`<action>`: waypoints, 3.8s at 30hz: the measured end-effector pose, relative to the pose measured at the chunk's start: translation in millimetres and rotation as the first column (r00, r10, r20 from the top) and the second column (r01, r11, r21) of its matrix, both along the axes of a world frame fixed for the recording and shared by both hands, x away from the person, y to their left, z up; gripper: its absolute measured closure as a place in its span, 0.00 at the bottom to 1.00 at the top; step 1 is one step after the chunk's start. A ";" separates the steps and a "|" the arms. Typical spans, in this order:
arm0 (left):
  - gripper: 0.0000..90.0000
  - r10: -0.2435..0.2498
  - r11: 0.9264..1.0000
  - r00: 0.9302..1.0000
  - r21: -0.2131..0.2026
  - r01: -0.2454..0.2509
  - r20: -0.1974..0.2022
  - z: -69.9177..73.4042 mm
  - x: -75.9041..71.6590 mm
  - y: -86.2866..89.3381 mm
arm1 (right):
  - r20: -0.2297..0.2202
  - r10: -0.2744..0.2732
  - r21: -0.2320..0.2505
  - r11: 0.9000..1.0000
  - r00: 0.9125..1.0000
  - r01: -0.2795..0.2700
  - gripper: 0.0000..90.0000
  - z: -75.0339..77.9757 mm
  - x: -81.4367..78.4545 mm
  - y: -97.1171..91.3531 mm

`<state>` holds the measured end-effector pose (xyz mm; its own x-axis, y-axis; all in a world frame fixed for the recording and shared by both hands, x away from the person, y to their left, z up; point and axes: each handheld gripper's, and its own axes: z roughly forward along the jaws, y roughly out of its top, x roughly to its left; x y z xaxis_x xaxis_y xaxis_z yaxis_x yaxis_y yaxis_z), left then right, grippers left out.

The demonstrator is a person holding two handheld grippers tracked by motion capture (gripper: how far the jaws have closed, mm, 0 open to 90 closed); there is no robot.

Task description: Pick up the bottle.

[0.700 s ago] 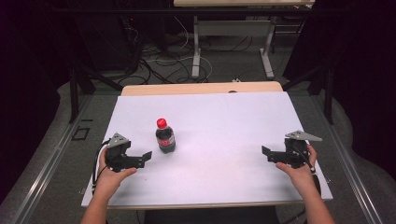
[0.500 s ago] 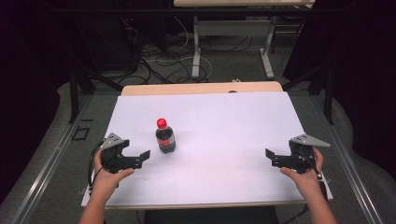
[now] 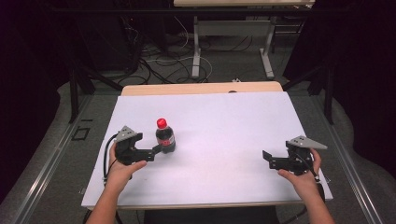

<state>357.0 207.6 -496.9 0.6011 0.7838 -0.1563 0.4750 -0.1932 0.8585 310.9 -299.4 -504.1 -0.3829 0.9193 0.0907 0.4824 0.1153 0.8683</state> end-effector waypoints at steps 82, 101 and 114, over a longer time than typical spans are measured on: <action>0.31 -0.110 0.991 0.994 0.081 0.111 -0.014 -2.9 8.4 -48.2 | -0.020 0.094 -0.009 0.996 0.995 -0.094 0.17 -4.1 -4.8 24.9; 0.32 -0.245 0.965 0.970 0.102 0.242 0.011 20.0 -23.7 -83.4 | 0.048 0.261 -0.042 0.965 0.964 -0.259 0.23 43.9 -11.3 72.3; 0.32 -0.316 0.945 0.949 0.090 0.315 -0.004 18.6 -35.8 -104.5 | 0.060 0.314 -0.049 0.949 0.948 -0.311 0.29 71.6 -1.5 99.3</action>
<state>321.2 103.2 -478.4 0.8208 0.5645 -0.0872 0.3686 -0.4069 0.8358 309.4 -200.0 -432.5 -0.6554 0.7550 0.0220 0.3581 0.2850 0.8891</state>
